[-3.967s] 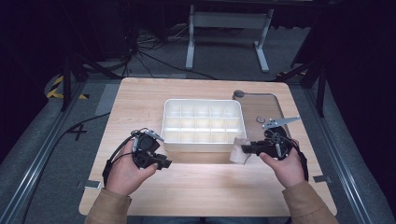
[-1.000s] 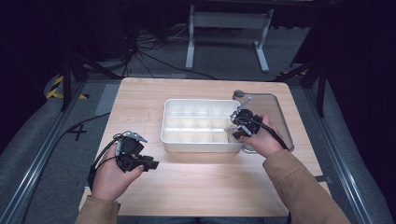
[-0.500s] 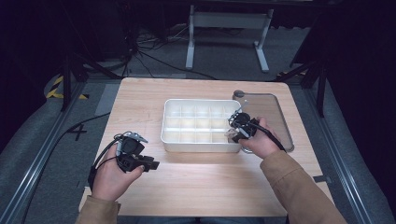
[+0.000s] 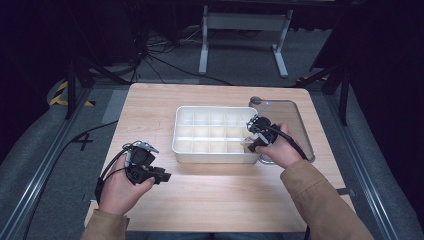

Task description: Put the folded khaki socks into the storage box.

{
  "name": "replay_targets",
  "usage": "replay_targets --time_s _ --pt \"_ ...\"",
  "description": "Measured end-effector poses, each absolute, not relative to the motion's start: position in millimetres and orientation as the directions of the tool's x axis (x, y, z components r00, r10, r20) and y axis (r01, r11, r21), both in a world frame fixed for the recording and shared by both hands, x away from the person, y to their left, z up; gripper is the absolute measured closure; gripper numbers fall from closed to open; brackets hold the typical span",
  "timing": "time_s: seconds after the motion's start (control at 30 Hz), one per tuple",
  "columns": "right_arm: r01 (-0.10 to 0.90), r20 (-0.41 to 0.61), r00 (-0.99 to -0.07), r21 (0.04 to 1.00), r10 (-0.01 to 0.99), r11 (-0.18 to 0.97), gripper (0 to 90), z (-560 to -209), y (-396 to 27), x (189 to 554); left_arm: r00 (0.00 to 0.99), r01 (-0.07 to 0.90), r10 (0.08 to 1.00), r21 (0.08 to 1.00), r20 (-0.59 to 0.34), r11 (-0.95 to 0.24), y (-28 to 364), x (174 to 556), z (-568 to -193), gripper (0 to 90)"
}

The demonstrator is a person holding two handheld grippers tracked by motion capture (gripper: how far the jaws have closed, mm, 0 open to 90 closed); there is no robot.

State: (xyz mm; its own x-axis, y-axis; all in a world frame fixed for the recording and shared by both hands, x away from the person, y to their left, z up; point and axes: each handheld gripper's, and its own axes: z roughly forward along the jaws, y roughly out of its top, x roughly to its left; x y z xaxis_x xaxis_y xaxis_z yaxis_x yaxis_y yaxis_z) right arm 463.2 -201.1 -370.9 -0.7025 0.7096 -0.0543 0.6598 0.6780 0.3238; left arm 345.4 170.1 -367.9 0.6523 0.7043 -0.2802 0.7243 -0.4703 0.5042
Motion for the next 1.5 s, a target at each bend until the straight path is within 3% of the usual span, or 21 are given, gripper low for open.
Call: replay_targets --time_s 0.37,0.43,0.53,0.63,0.97,1.5 --pt "0.664 -0.054 -0.681 0.377 0.731 0.646 54.2 -369 -198 478 0.653 0.725 0.703 0.501 -0.282 -0.473 169 346 -369 65.5" --pt "0.668 -0.031 -0.682 0.381 0.730 0.640 60.3 -370 -201 482 0.653 0.725 0.704 0.500 -0.280 -0.474 170 346 -369 65.4" --pt "0.659 -0.005 -0.701 0.380 0.713 0.650 78.2 -371 -202 482 0.655 0.724 0.702 0.500 -0.279 -0.476 170 346 -370 65.3" --pt "0.649 -0.011 -0.716 0.356 0.698 0.672 80.5 -370 -200 480 0.655 0.724 0.702 0.500 -0.280 -0.476 169 346 -370 65.3" --pt "0.660 -0.046 -0.723 0.252 0.690 0.708 81.6 -393 -192 478 0.655 0.724 0.701 0.499 -0.282 -0.476 169 345 -370 65.3" --pt "0.667 -0.017 -0.708 0.312 0.706 0.677 77.7 -392 -200 474 0.656 0.725 0.700 0.493 -0.283 -0.480 169 347 -370 65.0"
